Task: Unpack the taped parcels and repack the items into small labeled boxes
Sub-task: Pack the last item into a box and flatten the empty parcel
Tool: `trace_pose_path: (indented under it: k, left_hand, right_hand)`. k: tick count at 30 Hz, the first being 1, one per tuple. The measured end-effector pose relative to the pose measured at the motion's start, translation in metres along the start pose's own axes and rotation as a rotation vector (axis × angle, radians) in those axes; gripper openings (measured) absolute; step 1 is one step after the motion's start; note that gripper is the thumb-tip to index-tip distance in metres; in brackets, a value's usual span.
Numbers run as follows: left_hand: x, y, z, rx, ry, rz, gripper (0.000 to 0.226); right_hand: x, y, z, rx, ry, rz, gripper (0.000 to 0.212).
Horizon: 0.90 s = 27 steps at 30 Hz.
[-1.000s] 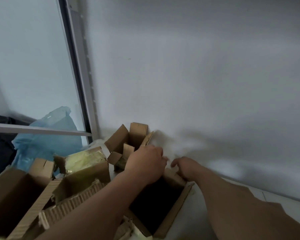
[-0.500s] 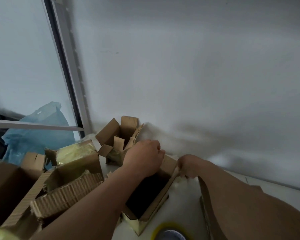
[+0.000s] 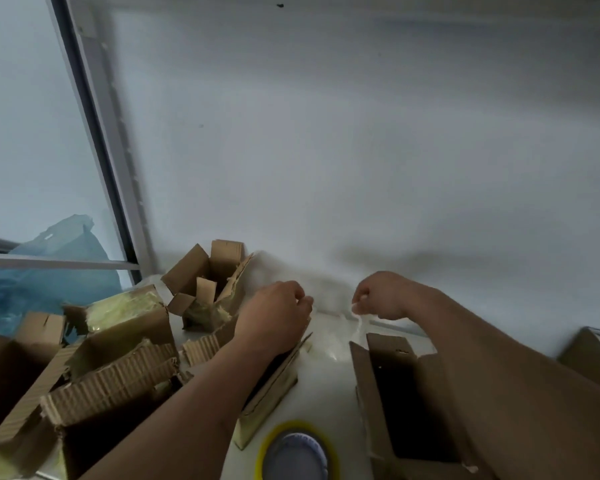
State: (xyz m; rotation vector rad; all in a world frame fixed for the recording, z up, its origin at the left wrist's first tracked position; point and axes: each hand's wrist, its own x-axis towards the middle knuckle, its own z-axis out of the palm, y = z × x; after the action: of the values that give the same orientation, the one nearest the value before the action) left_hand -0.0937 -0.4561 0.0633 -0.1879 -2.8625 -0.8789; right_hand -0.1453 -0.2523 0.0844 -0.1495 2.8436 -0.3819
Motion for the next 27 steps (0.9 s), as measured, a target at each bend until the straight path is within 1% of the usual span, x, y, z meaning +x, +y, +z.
trace_pose_path:
  k: [5,8,11,13,16,19,20,21,22,23,24,25,26,27]
  left_hand:
    - [-0.026,0.030,0.003,-0.219,0.045,-0.068,0.030]
    - [-0.049,0.045,0.005,-0.306,0.082,-0.084,0.031]
    - [-0.075,0.059,0.010,-0.403,0.090,-0.101,0.029]
    - [-0.092,0.070,0.016,-0.442,0.074,-0.106,0.028]
    - [-0.114,0.091,0.028,-0.437,0.058,-0.074,0.025]
    - [-0.127,0.112,0.037,-0.446,-0.006,-0.038,0.021]
    - [-0.131,0.117,0.041,-0.449,-0.032,-0.028,0.019]
    - [-0.134,0.123,0.046,-0.438,-0.060,-0.014,0.016]
    - [-0.138,0.129,0.052,-0.411,-0.092,0.008,0.013]
    - [-0.142,0.134,0.058,-0.379,-0.124,0.036,0.011]
    - [-0.147,0.140,0.065,-0.353,-0.158,0.066,0.012]
    - [-0.151,0.145,0.071,-0.336,-0.196,0.096,0.015]
    - [-0.155,0.149,0.078,-0.322,-0.234,0.126,0.019]
    - [-0.158,0.152,0.084,-0.303,-0.264,0.152,0.023]
  right_hand:
    - [-0.063,0.017,-0.028,0.502,0.153,0.009,0.010]
    - [-0.105,0.028,-0.033,0.692,0.241,0.043,0.010]
    - [-0.153,0.045,-0.026,0.920,0.374,0.079,0.010]
    - [-0.187,0.059,-0.010,1.007,0.474,0.109,0.013]
    - [-0.234,0.083,0.021,1.099,0.592,0.184,0.013]
    - [-0.269,0.105,0.049,1.200,0.676,0.316,0.014]
    - [-0.277,0.111,0.056,1.250,0.696,0.354,0.016]
    - [-0.284,0.114,0.061,1.297,0.697,0.382,0.024]
    - [-0.289,0.118,0.066,1.308,0.677,0.404,0.042]
    - [-0.292,0.120,0.069,1.274,0.640,0.424,0.065]
    - [-0.295,0.121,0.070,1.201,0.600,0.450,0.081]
    - [-0.296,0.120,0.070,1.121,0.571,0.476,0.087]
    - [-0.297,0.120,0.071,1.053,0.550,0.507,0.084]
    - [-0.297,0.120,0.073,0.993,0.546,0.530,0.076]
